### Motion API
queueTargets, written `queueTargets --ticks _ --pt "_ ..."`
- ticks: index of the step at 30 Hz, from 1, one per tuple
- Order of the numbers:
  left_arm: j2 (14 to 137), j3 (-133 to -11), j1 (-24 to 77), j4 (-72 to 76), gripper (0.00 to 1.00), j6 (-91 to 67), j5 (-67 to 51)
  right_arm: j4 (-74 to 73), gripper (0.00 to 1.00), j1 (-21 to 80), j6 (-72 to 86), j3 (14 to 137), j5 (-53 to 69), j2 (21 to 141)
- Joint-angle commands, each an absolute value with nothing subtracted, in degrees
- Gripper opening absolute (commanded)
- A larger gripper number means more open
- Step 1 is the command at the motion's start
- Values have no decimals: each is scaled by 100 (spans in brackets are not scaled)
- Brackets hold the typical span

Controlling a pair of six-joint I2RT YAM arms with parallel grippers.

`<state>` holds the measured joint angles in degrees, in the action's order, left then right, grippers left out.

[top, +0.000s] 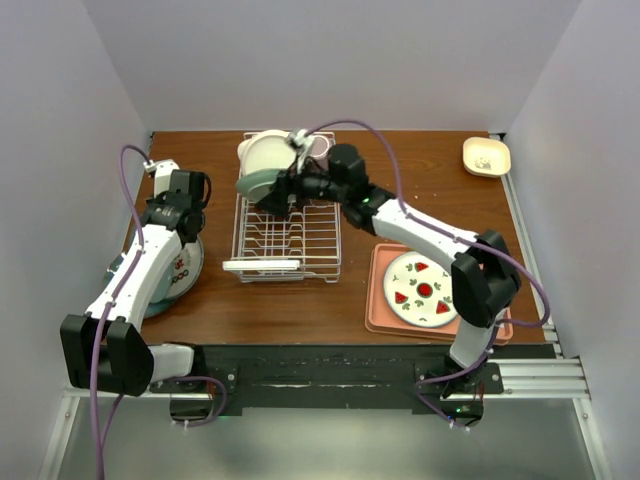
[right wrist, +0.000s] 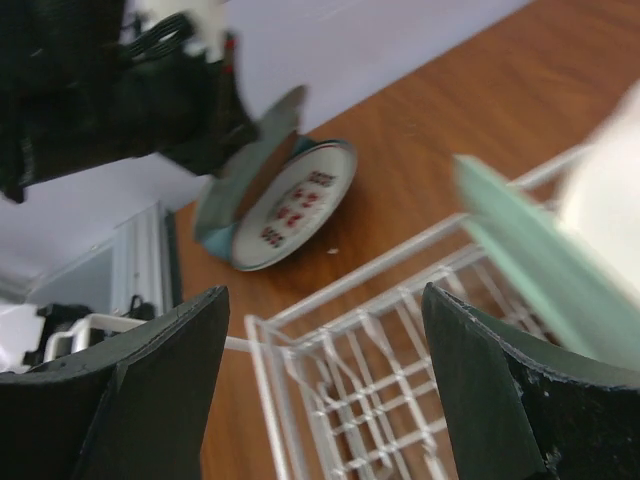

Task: Load the mixed dishes into the dish rack
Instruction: Grab a plate with the left arm

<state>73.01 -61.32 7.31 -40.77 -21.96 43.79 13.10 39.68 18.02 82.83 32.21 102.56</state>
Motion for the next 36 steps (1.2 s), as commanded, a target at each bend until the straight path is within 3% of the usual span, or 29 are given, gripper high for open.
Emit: queueTargets --ticks 1,9,20,36 --pt "7294 -6433 747 -3437 0 -2470 4281 2003 82 4534 1697 8533 2813 10397" --pt "7576 -6522 501 -3130 0 -2505 3876 3348 80 5062 2039 7990 2549 10275" --pt "7717 -6469 36 -2813 0 -2452 3305 2119 79 6467 1178 8182 1117 9545" --pt "7752 -6565 -457 -2672 0 -2356 2470 1898 66 7515 1476 8657 -96 10713"
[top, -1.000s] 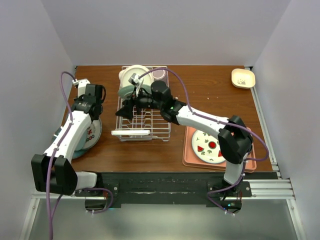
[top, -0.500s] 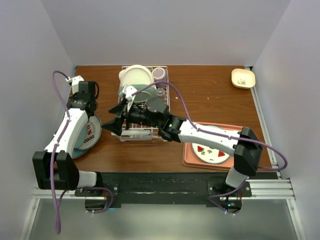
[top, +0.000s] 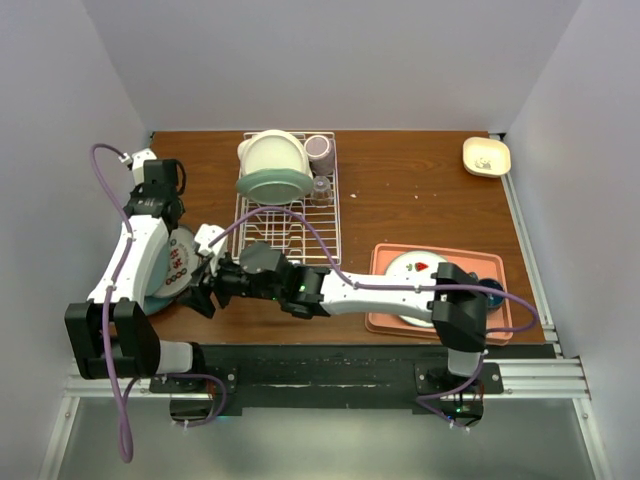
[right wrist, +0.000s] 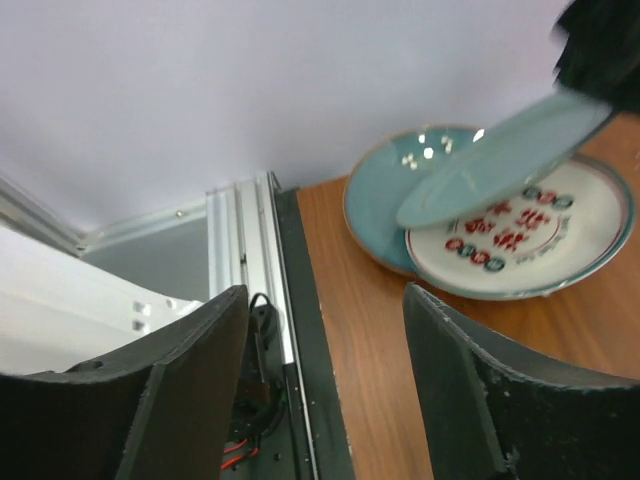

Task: Load the mixed dishes into the dish rack
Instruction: Move the dish rack

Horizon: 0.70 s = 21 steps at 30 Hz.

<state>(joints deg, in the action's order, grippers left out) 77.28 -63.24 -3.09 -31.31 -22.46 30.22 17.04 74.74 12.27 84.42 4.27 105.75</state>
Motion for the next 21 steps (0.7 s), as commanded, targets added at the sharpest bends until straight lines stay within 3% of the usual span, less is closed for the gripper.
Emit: queueTargets --ticks 1,21 --pt "7752 -6583 -474 -2672 0 -2355 2461 1933 65 7523 1529 8657 -140 10766" --pt "7603 -6521 -510 -2716 0 -2373 2277 2347 68 7418 1336 8763 -976 11610"
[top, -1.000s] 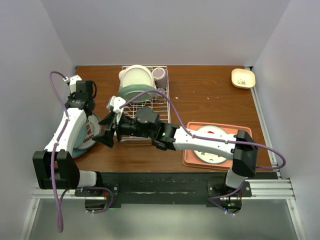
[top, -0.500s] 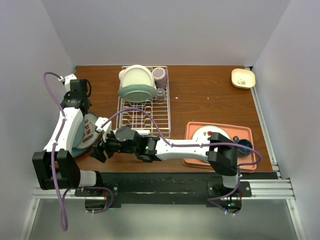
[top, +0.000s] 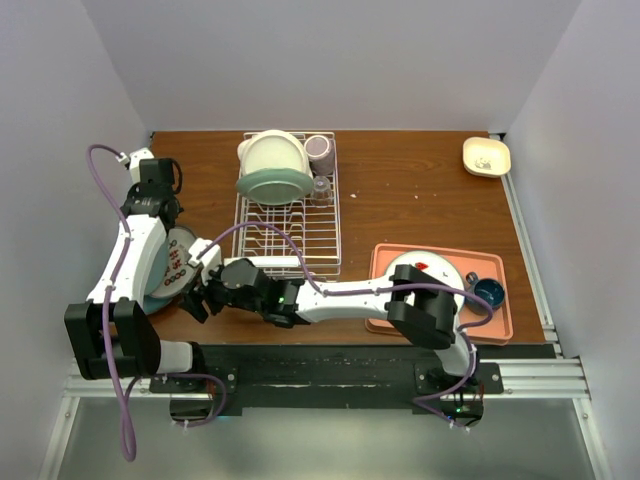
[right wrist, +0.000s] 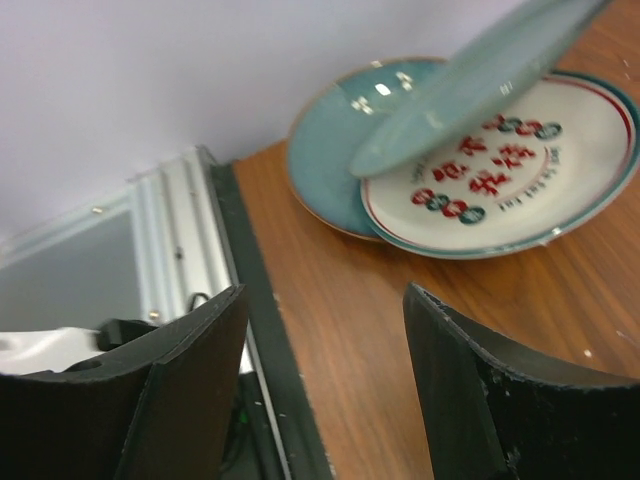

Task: Load the mixed dishes into the dish rack
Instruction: Move the dish rack

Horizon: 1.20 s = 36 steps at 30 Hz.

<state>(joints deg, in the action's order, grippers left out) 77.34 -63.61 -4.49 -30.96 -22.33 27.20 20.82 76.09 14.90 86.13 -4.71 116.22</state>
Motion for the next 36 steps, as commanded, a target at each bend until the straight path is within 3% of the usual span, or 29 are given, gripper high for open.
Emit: queueTargets --ticks 1,19,31,36 --pt "7603 -6521 -510 -2716 0 -2373 2268 2338 68 7374 1327 8771 -967 11636" --pt "7497 -6513 -519 -2742 0 -2391 2118 2549 70 6285 1556 8657 -633 11830" --pt "7427 -6416 -510 -2742 0 -2469 2083 2601 77 6697 1810 9079 -263 12181" --pt "7392 -6372 -510 -2768 0 -2514 2109 2952 78 6759 2845 9018 -474 12278"
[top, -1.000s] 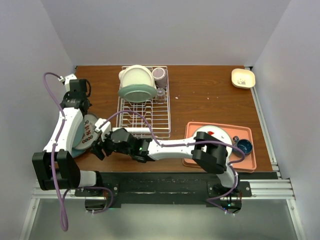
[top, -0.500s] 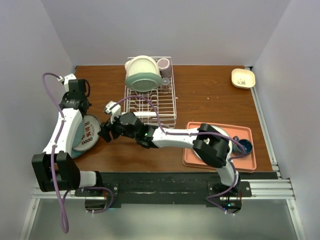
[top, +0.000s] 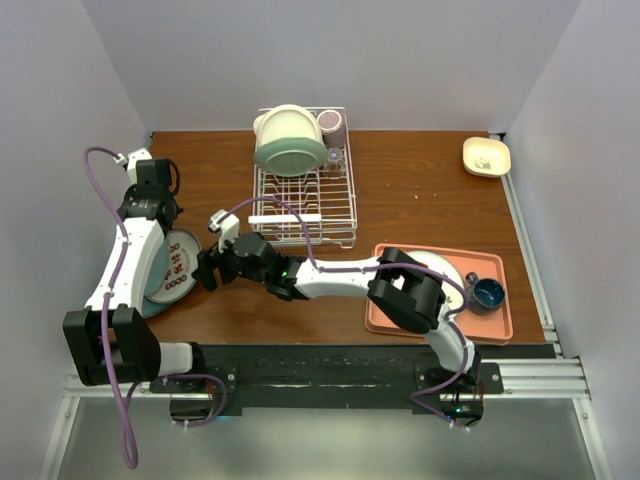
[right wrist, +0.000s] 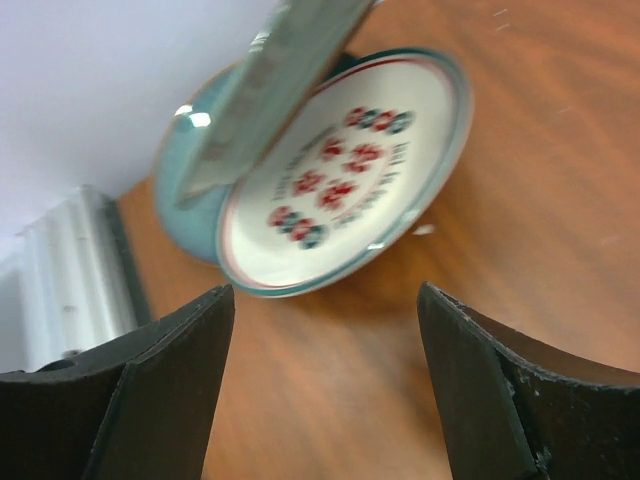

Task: Load the mixed dishes into the dish rack
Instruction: Move the dish rack

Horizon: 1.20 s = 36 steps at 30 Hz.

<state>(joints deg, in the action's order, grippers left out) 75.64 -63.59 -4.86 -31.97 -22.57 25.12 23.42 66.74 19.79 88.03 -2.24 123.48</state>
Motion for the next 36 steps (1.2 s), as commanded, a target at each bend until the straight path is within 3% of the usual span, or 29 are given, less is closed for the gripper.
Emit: queueTargets --ticks 1,19,36 --pt "7374 -6363 -518 -2769 0 -2531 2118 3005 78 6767 2961 9000 -492 12287" --pt "7225 -6240 -518 -2865 0 -2566 2171 2822 75 6873 3630 10642 -422 13368" --pt "6979 -6003 -510 -2944 0 -2558 1925 2856 72 7154 3647 11741 -1441 14370"
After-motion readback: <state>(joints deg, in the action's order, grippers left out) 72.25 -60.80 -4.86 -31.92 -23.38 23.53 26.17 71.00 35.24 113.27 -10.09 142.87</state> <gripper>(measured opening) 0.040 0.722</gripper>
